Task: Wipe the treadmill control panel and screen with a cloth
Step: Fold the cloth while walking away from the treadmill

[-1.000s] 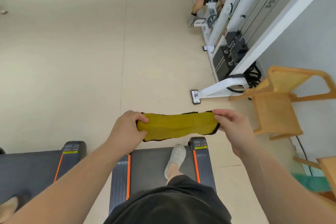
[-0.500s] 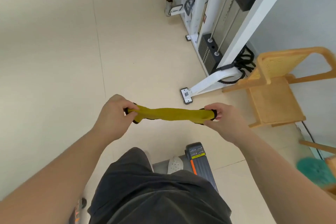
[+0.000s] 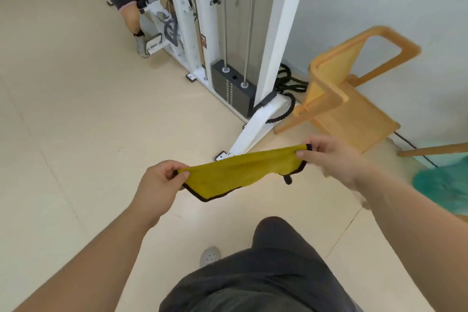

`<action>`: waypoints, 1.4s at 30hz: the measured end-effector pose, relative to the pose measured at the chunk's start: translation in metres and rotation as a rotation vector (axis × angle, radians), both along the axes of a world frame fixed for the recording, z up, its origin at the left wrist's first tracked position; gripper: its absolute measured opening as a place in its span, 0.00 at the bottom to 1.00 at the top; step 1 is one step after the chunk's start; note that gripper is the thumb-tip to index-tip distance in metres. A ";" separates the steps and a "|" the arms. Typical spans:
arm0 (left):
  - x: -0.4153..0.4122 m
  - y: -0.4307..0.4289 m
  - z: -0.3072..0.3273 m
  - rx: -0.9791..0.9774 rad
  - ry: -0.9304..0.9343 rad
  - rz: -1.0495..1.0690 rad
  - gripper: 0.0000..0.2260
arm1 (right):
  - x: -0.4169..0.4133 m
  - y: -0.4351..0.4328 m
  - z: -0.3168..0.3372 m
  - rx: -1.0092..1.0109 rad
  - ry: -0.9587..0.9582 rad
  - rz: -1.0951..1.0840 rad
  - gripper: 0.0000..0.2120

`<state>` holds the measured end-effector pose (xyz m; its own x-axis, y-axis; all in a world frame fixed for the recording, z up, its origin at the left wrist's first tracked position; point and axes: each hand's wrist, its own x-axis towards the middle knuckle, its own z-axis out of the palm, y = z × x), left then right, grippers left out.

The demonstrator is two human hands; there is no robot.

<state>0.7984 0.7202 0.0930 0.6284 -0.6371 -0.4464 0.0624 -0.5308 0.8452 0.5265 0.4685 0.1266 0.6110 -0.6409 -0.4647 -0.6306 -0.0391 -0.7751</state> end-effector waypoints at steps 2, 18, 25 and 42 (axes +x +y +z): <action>0.018 -0.023 -0.017 -0.042 0.082 0.042 0.04 | 0.012 -0.003 -0.012 0.077 -0.060 -0.146 0.06; -0.016 -0.320 0.002 -0.086 0.272 -0.239 0.05 | -0.036 -0.121 -0.022 0.098 -0.286 -0.975 0.08; -0.111 -0.444 0.019 -0.086 0.260 -0.476 0.05 | -0.097 -0.179 -0.003 0.024 -0.247 -1.246 0.04; -0.385 -0.643 0.026 -0.031 0.385 -1.225 0.06 | -0.221 -0.300 0.006 -0.064 -0.299 -1.597 0.11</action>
